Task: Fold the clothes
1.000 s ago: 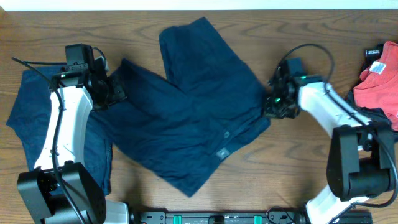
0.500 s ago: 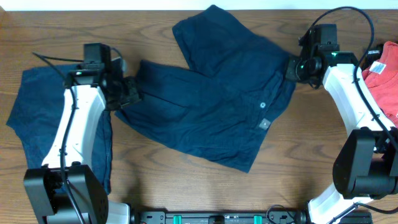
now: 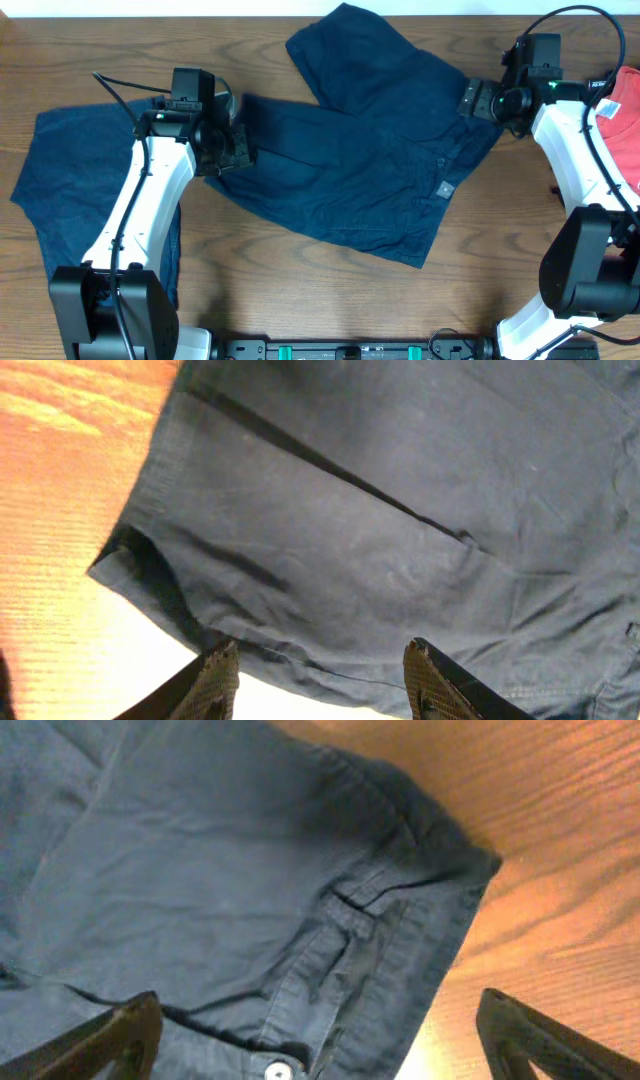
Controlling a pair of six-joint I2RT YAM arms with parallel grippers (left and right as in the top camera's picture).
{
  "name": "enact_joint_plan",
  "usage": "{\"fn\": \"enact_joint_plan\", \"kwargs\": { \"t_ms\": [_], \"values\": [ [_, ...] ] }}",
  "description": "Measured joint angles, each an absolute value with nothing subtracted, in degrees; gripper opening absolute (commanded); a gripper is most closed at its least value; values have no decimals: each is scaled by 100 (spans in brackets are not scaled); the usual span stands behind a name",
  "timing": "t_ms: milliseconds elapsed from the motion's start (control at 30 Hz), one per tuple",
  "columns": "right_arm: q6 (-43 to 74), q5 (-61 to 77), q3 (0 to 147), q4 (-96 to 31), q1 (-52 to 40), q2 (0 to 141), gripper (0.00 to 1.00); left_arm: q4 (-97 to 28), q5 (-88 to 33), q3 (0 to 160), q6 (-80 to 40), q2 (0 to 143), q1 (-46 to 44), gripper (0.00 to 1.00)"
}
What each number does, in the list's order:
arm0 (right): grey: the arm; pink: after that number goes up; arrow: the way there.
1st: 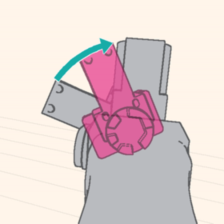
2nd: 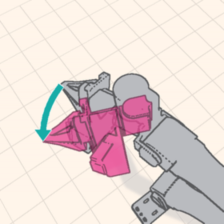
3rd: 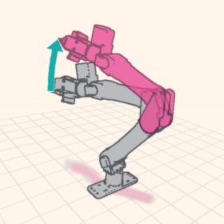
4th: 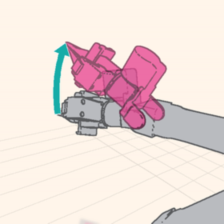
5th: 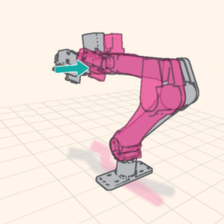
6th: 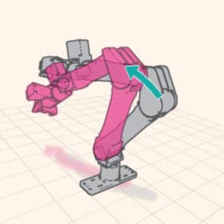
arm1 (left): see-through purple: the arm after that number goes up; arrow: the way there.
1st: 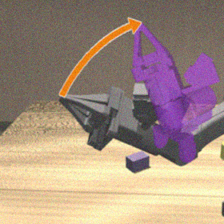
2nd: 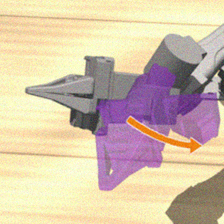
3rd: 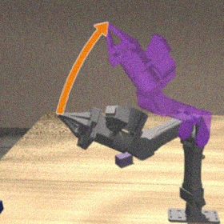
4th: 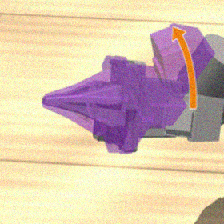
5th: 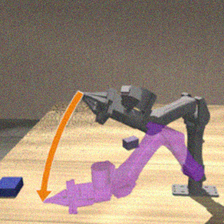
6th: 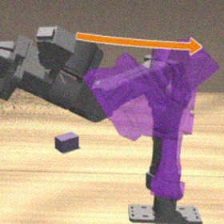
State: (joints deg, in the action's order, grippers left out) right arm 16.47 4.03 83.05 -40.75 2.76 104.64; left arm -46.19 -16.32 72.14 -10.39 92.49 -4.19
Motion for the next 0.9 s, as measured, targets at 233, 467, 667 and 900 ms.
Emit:
{"fn": "enact_joint_plan", "kwargs": {
  "t_ms": [233,467,667,900],
  "values": [
    [1461,587,9172,-5395,156,10466,99,-4517,-1026,7214,-976,9279,-395,59],
    [1404,875,9080,-5476,-963,10466,99,-4357,-897,7214,-913,9957,-148,61],
    [1691,1013,8101,-5221,-2001,10466,99,-4370,-1061,7214,-856,10394,10,62],
    [2250,910,7286,-5212,-2759,10477,99,-4355,-1208,7214,-799,10388,185,63]
  ]
}}
